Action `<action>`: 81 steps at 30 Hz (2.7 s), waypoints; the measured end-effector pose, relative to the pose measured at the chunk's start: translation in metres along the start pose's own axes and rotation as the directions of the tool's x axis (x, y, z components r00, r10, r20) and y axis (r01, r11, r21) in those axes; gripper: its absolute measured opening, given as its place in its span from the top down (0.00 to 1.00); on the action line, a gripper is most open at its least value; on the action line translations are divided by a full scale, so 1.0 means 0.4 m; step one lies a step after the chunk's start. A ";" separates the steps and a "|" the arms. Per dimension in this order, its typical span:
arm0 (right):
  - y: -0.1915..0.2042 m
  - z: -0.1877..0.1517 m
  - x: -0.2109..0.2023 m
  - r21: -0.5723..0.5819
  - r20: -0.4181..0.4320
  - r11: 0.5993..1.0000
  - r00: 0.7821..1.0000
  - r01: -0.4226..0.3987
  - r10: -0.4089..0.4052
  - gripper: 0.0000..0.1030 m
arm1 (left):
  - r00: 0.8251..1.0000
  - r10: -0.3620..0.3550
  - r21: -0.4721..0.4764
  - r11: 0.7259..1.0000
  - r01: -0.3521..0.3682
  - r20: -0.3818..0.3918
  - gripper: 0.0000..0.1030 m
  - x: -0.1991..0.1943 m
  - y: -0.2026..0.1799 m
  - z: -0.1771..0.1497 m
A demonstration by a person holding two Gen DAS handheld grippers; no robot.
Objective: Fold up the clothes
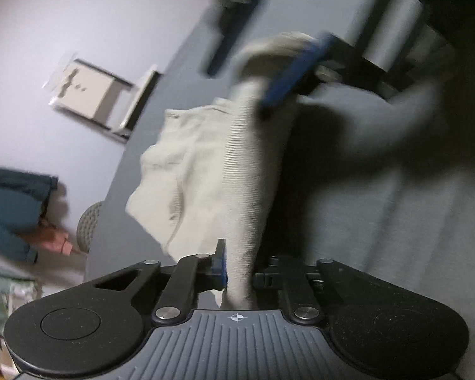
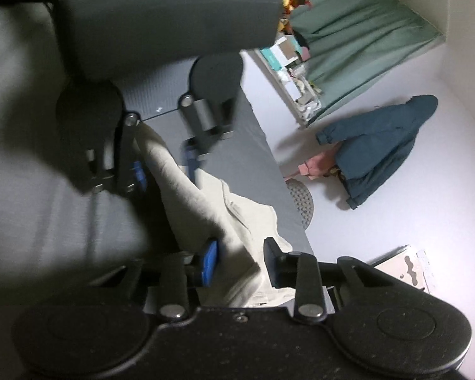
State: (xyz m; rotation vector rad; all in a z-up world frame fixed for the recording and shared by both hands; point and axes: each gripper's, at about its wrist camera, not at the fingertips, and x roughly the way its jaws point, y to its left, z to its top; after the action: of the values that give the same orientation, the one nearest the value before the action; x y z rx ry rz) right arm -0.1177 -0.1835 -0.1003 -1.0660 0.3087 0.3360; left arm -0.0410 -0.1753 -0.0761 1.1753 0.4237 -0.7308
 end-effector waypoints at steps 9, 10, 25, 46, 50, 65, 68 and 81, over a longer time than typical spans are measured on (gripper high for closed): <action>0.055 0.003 0.035 -0.053 -0.052 0.999 0.999 -0.014 0.011 0.36 | 0.999 0.019 -0.072 0.997 -0.016 0.032 0.89 -0.025 0.054 -0.016; 0.074 0.003 0.040 -0.081 -0.060 0.997 0.998 -0.015 0.010 0.38 | 0.999 0.016 -0.061 0.998 -0.014 0.033 0.89 -0.024 0.056 -0.018; 0.094 0.116 -0.085 -0.037 -0.095 0.991 0.987 -0.132 0.128 0.85 | 0.985 -0.150 -0.048 0.987 0.155 0.088 0.89 -0.307 -0.046 -0.145; -0.213 0.096 0.002 0.557 0.060 0.738 0.904 -0.382 0.422 0.82 | 0.925 -0.329 -0.400 0.834 0.380 0.191 0.89 -0.038 0.284 -0.110; -0.291 -0.003 0.095 0.704 0.125 0.584 0.881 -0.404 0.457 0.70 | 0.895 -0.410 -0.446 0.777 0.444 0.177 0.89 0.083 0.314 -0.115; -0.285 -0.356 0.265 0.930 0.365 -0.140 0.807 -0.341 0.464 0.68 | 0.887 -0.415 -0.704 0.567 0.427 0.204 0.59 0.219 0.363 -0.236; -0.263 -0.381 0.282 0.935 0.354 -0.182 0.805 -0.304 0.476 0.68 | 0.906 -0.348 -0.774 0.493 0.397 0.242 0.59 0.190 0.372 -0.277; -0.274 -0.378 0.290 0.932 0.355 -0.240 0.824 -0.272 0.442 0.69 | 0.887 -0.260 -0.775 0.434 0.459 0.380 0.58 0.100 0.100 -0.246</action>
State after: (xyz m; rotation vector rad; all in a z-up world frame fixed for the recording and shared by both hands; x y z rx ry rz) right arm 0.0199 -0.3526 -0.1277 0.7144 0.8507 0.4352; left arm 0.0222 -0.0870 -0.1091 0.0241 0.7696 -0.8499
